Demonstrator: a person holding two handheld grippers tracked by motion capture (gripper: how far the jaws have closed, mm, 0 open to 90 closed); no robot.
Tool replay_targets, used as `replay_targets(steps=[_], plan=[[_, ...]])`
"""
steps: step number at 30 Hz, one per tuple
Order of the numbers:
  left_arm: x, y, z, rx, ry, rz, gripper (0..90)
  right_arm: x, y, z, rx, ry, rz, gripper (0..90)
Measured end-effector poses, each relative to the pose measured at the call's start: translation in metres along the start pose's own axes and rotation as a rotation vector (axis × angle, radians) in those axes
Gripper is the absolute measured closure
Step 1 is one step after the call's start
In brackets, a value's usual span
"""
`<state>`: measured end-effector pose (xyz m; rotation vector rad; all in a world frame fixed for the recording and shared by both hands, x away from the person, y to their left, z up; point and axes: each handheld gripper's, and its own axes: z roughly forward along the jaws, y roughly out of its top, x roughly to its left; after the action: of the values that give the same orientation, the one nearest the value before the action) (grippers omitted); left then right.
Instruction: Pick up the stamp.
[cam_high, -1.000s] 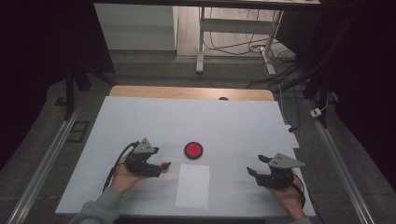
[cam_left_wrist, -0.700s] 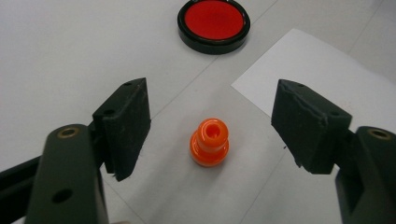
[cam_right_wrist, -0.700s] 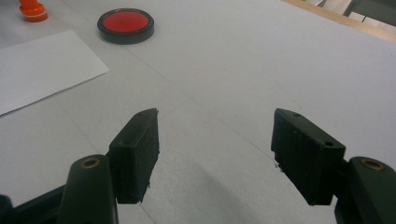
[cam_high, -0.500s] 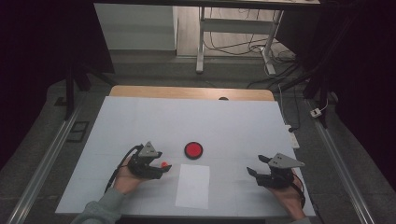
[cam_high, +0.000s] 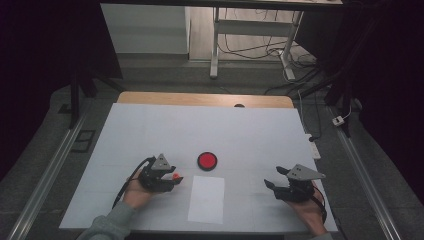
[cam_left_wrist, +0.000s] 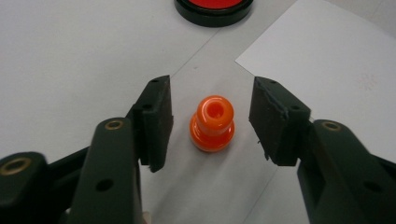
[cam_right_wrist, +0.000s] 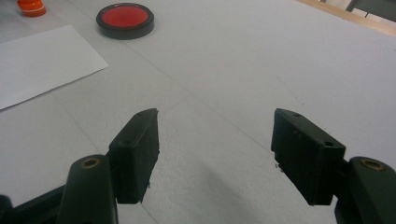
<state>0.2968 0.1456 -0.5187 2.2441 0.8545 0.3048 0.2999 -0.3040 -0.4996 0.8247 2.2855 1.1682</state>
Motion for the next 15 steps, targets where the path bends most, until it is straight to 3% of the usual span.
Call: replay_targets(steps=[15], plan=[[-0.0012,-0.0021,0.0032,0.006,0.002,0.020,69.9,-0.0003,-0.0004,-0.0002,-0.001,0.000,0.004,31.7]])
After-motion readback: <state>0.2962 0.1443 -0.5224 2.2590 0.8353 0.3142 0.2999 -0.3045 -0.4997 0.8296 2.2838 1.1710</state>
